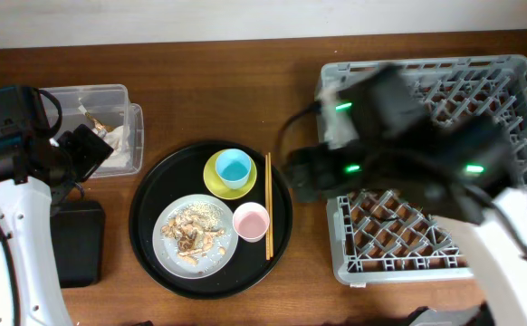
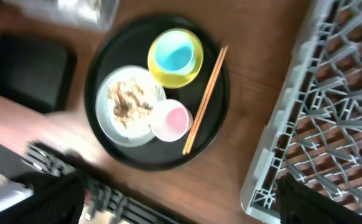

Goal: Sort waste into correct bins and load items into the dishwasher rack
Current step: 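Reach the right gripper to the pink cup and grasp it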

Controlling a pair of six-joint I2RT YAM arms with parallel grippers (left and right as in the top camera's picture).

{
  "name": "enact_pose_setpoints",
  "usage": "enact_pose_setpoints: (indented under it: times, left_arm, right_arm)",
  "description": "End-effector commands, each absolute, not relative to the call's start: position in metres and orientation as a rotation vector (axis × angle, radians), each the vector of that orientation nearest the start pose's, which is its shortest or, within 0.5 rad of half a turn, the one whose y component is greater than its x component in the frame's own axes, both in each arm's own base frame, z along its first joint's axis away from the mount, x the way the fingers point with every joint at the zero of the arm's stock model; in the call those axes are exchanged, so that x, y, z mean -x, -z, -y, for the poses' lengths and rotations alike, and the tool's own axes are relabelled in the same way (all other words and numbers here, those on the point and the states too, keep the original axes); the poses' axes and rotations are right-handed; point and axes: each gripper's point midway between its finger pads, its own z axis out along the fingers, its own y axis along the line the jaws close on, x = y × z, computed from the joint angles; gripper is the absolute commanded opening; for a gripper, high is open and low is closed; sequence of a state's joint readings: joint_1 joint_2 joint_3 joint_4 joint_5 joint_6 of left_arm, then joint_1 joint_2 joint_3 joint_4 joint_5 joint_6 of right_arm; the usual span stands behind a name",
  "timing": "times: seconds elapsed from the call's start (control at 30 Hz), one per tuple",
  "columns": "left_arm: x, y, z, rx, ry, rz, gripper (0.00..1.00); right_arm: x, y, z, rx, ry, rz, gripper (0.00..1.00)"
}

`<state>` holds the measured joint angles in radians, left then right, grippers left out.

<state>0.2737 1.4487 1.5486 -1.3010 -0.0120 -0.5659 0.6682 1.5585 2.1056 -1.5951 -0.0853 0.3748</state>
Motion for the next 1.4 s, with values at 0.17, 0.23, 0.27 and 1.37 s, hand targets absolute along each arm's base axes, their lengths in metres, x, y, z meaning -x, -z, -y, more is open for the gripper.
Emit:
enact_pose_setpoints:
  times: [0.17,0.23,0.27,1.37]
  left_arm:
    - [-0.302,-0.231,-0.088,1.144,0.055,-2.525,0.99]
    - [-0.302,-0.231,-0.088,1.144,0.055,-2.525,0.99]
    - [-0.302,-0.231,-0.088,1.144,0.055,-2.525,0.99]
    - [-0.302,-0.231,-0.088,1.144,0.055,-2.525,0.99]
  right_arm:
    - [-0.234,-0.266,-0.287,0.694,-0.244,-2.811,0.98]
    - [-0.240,-0.241,-0.302,0.719,-0.221,-2.858,0.98]
    - [-0.239,-0.231,-0.307,0.730,-0.223,-2.888,0.98]
    - [-0.233,-0.065,-0.334,0.558,0.190,-3.119,0.49]
